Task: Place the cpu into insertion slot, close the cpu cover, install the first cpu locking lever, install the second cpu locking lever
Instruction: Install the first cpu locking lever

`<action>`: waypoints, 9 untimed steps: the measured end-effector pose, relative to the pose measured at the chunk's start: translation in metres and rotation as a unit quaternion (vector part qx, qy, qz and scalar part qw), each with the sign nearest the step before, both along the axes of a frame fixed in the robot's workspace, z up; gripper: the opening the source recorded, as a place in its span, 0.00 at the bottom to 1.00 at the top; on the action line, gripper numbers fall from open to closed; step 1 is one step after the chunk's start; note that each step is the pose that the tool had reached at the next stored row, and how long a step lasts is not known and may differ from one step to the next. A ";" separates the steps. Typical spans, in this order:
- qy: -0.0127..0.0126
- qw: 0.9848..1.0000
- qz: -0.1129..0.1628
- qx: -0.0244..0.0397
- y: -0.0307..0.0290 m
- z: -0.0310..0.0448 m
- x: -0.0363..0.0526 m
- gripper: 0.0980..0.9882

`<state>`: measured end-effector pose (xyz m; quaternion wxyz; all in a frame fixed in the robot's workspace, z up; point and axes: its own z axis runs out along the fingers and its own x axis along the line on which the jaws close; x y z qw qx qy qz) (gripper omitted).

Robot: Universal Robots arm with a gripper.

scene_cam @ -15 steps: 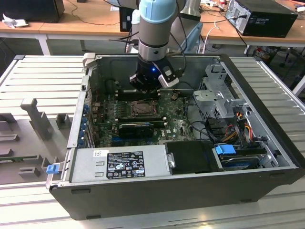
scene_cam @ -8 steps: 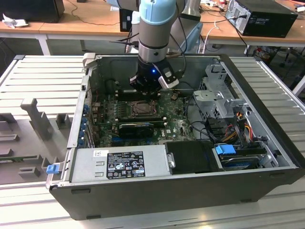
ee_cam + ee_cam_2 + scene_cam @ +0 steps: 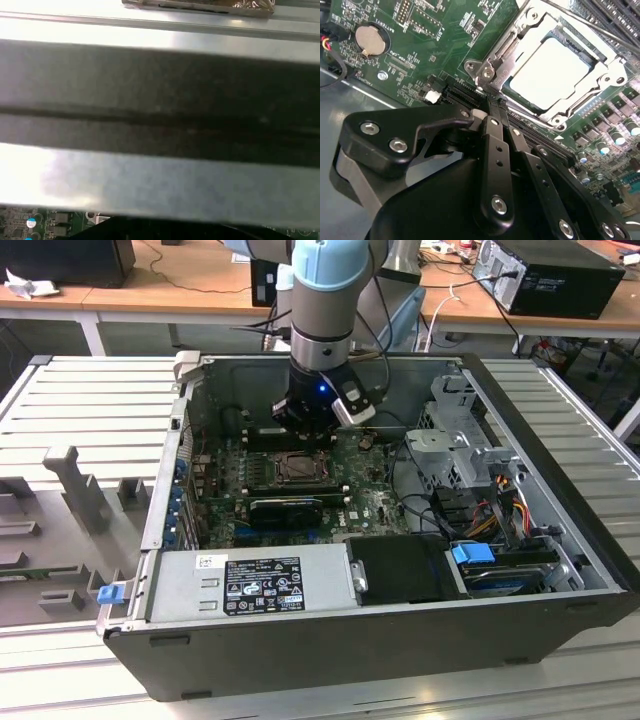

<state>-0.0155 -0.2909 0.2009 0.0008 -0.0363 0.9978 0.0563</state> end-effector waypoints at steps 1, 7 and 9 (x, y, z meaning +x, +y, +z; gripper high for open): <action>0.000 1.000 0.000 -0.001 0.0007 -0.0005 0.0000 0.01; 0.000 1.000 0.000 -0.001 0.0017 0.0036 0.0000 0.01; 0.000 1.000 0.000 -0.003 0.0020 0.0034 0.0000 0.01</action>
